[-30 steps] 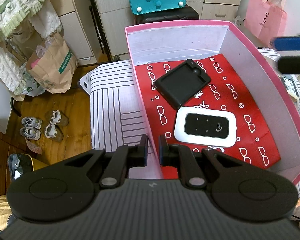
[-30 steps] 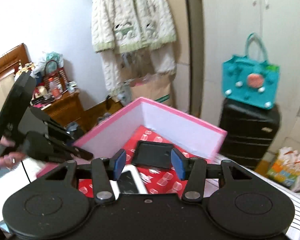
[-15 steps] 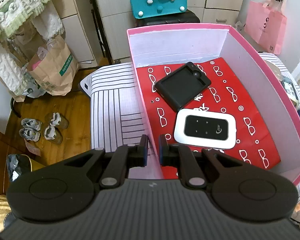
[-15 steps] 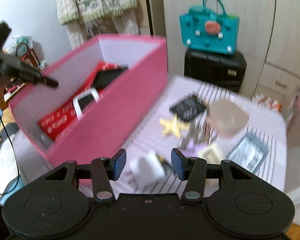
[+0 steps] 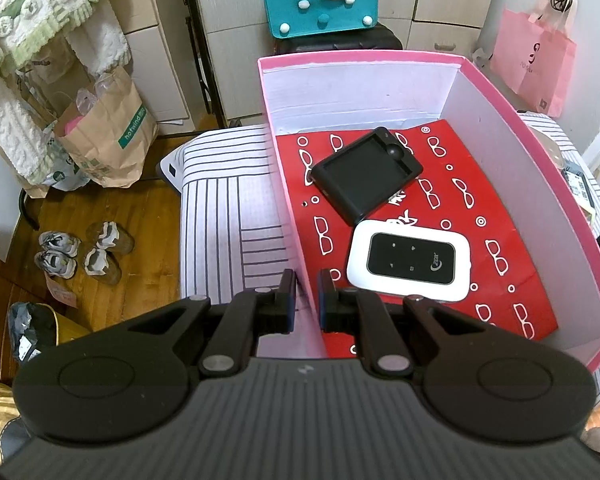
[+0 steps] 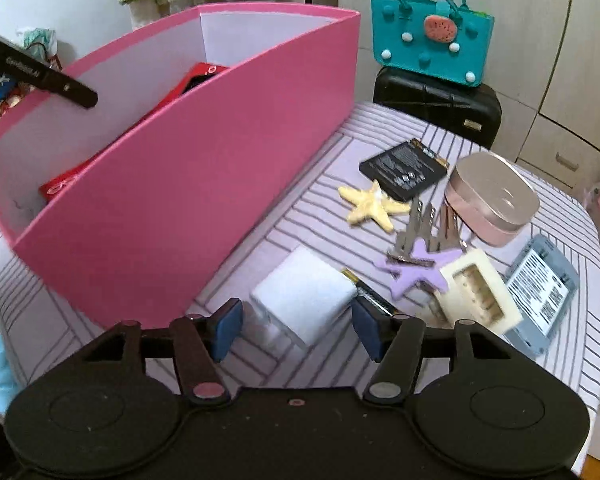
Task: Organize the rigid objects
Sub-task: 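Grasp the white charger plug with the right gripper, then place the white charger plug in the pink box and release it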
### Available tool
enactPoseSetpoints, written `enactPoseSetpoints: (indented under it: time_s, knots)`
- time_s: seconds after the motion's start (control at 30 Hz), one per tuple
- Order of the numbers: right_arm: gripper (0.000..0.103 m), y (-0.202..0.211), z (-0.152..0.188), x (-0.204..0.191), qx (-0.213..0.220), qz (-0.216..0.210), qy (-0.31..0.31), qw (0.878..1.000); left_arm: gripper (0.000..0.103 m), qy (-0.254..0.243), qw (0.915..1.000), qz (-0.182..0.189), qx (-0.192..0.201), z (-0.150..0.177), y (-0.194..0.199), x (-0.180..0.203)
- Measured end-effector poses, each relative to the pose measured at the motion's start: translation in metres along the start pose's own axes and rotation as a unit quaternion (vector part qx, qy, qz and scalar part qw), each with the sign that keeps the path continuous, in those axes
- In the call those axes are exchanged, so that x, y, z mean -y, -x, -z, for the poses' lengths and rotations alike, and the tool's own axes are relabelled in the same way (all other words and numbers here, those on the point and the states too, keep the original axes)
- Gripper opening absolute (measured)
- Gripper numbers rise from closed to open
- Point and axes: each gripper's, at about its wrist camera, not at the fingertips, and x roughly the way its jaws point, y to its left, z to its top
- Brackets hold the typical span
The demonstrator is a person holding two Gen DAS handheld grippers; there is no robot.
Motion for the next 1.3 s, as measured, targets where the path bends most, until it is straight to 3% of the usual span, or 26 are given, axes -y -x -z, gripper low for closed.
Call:
enactPoseSetpoints:
  time_s: [0.1,0.13,0.17,0.23,0.47,0.6,0.7,0.8,1.0,1.13,1.3]
  knots:
    - [0.069,-0.003,-0.002,-0.006,0.013,0.006,0.001,1.000,0.010,0.000,1.0000,0.001,0.001,0.000,0.000,0.000]
    - [0.064,-0.003,-0.001,-0.007,0.018,0.010,0.002,1.000,0.010,0.000,1.0000,0.001,0.000,0.000,0.000,0.000]
    - [0.053,-0.002,-0.001,-0.008,0.024,0.015,0.002,1.000,0.010,0.001,1.0000,0.001,0.000,0.000,0.000,0.000]
    - [0.048,0.004,-0.002,-0.010,0.024,0.019,0.005,1.000,0.010,0.001,1.0000,0.001,-0.003,-0.001,0.000,0.001]
    - [0.048,0.039,-0.024,0.006,0.067,0.026,-0.033,0.997,0.010,-0.016,0.9998,-0.003,-0.010,-0.003,0.000,0.004]
    - [0.048,0.070,-0.050,0.005,0.107,0.015,-0.019,0.994,0.010,-0.006,0.9999,0.001,-0.008,-0.004,0.000,0.003]
    - [0.048,0.089,-0.076,-0.010,0.128,-0.017,0.023,0.991,0.010,0.002,0.9999,0.013,-0.006,-0.004,-0.001,0.002]
    - [0.048,0.080,-0.096,-0.030,0.088,-0.079,0.075,0.990,0.010,-0.002,0.9999,0.011,-0.004,-0.002,-0.001,0.002]
    - [0.048,0.021,-0.124,-0.072,-0.051,-0.185,0.110,0.975,0.010,0.009,0.9998,0.016,-0.008,-0.002,-0.002,-0.004]
    - [0.048,-0.020,-0.130,-0.095,-0.126,-0.200,0.115,0.965,0.010,0.008,0.9999,0.011,-0.008,-0.003,-0.003,0.000]
    - [0.048,-0.051,-0.133,-0.110,-0.155,-0.198,0.113,0.961,0.010,0.018,0.9997,0.014,-0.009,-0.003,-0.003,-0.003]
